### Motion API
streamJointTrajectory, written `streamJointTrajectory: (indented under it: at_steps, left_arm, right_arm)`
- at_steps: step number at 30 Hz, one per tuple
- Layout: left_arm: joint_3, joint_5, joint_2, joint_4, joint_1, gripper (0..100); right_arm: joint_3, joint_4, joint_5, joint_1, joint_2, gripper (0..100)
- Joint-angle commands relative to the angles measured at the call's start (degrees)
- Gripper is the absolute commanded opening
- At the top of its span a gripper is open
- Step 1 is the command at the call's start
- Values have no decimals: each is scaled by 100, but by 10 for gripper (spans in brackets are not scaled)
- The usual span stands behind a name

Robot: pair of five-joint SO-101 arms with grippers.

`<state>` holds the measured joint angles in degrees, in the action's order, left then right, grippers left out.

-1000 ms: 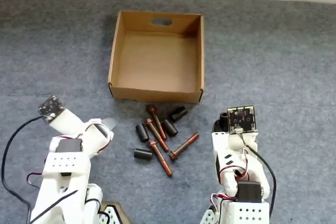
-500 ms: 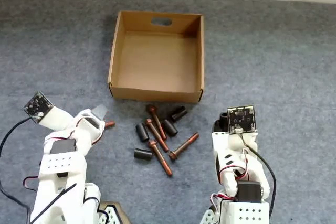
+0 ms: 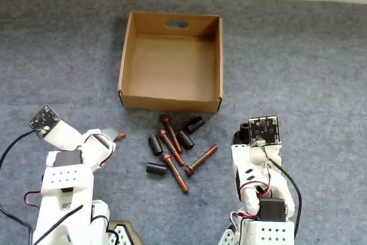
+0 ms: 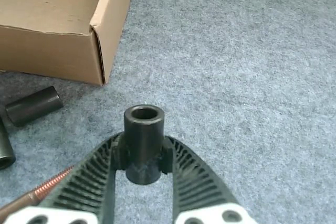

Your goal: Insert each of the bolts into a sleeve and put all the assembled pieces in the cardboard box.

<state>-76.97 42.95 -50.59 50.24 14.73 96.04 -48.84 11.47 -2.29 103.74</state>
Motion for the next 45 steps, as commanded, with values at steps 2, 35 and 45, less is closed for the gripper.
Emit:
streamJointTrajectory:
  at_steps: [2,35,45]
  left_arm:
    - [303,53,4,-9,40,305]
    - [2879,554,3705,-97,251,303]
    - [3442,554,4198,-88,242,305]
  right_arm:
    - [673,-13,-18,-40,48,5]
    - [673,-13,-18,-40,48,5]
    - [673,-13,-18,-40,48,5]
